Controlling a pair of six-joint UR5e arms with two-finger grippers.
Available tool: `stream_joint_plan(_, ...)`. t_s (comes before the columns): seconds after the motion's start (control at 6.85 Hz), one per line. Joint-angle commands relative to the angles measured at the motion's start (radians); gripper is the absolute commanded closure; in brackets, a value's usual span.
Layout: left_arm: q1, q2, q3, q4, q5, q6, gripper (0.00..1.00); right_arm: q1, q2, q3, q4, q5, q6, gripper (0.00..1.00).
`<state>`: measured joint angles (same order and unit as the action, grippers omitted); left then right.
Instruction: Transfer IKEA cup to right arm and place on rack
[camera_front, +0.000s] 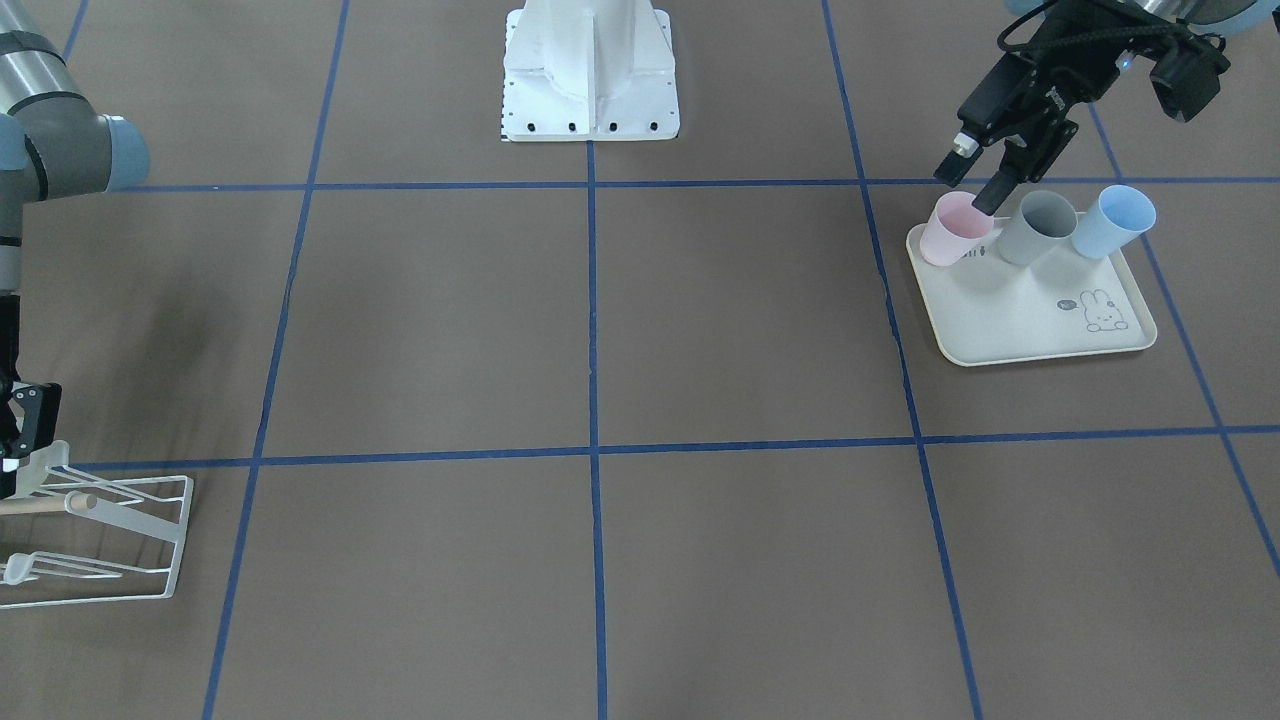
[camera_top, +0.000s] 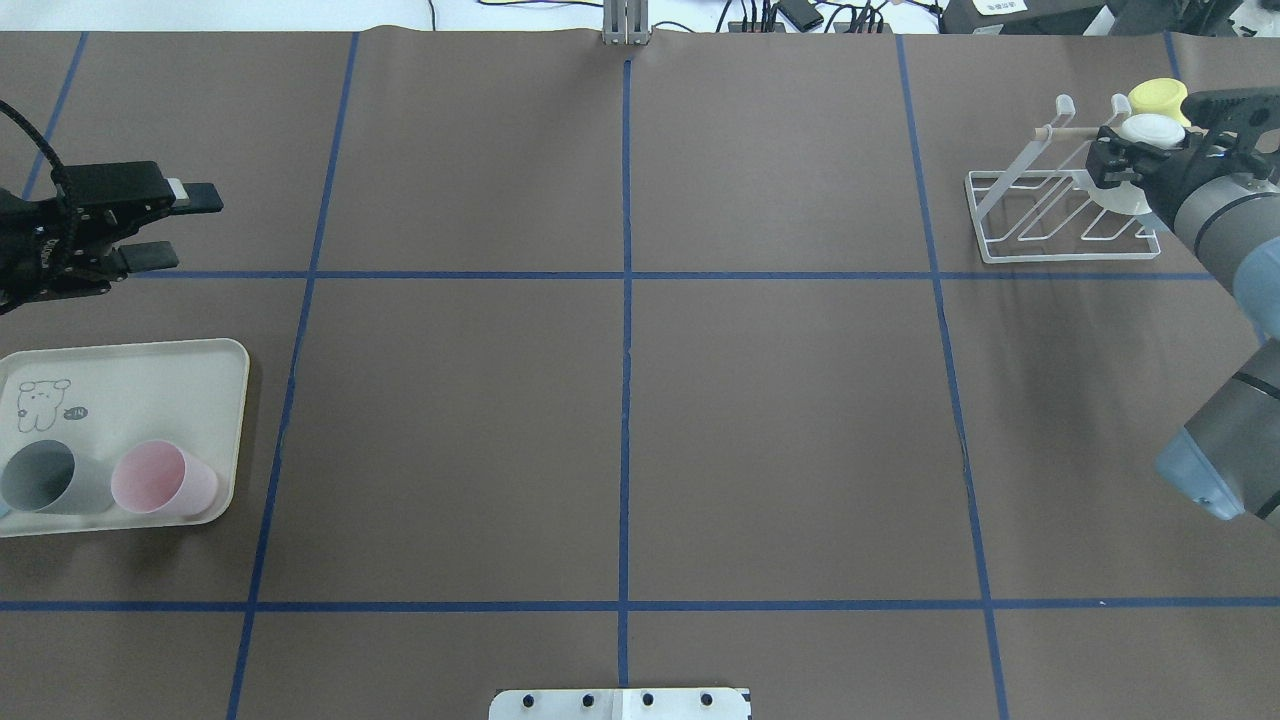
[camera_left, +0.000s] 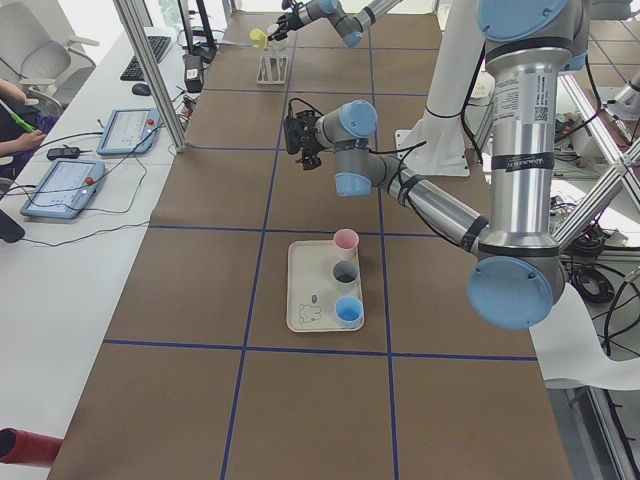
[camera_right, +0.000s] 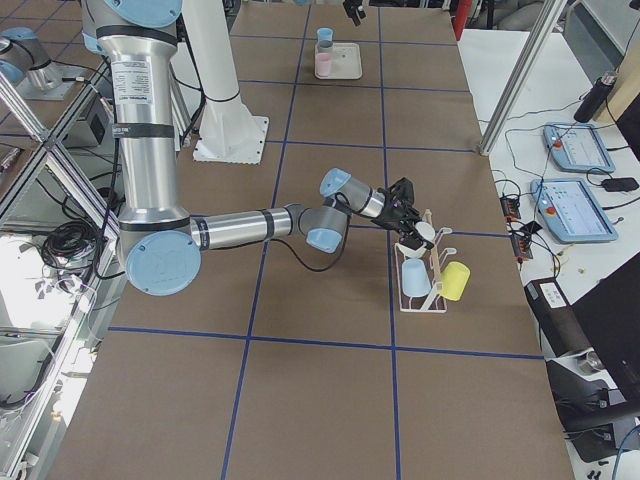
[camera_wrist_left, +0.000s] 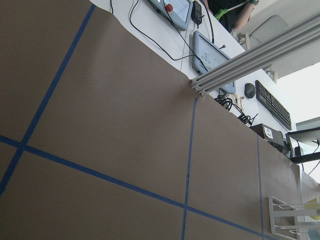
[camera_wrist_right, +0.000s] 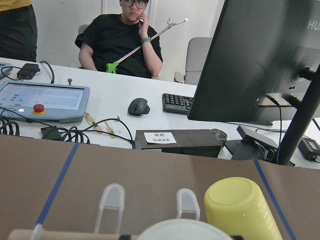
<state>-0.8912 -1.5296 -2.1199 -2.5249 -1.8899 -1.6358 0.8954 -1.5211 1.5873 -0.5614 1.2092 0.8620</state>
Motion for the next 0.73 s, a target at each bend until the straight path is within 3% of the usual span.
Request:
stream_joint_plan(0.0, 0.002, -0.007, -0.002, 0.0, -0.002, -0.004, 0.01, -0.001, -0.007, -0.003, 0.001, 0.0, -0.001, 1.0)
stream_joint_plan(0.44, 0.002, -0.011, -0.003, 0.0, -0.002, -0.004, 0.01, 0.002, -0.014, -0.003, 0.002, -0.01, -0.012, 1.0)
stream_joint_plan(0.58, 0.002, -0.012, -0.003, 0.0, -0.002, -0.004, 0.01, 0.004, -0.011, -0.003, 0.0, -0.01, -0.012, 0.53)
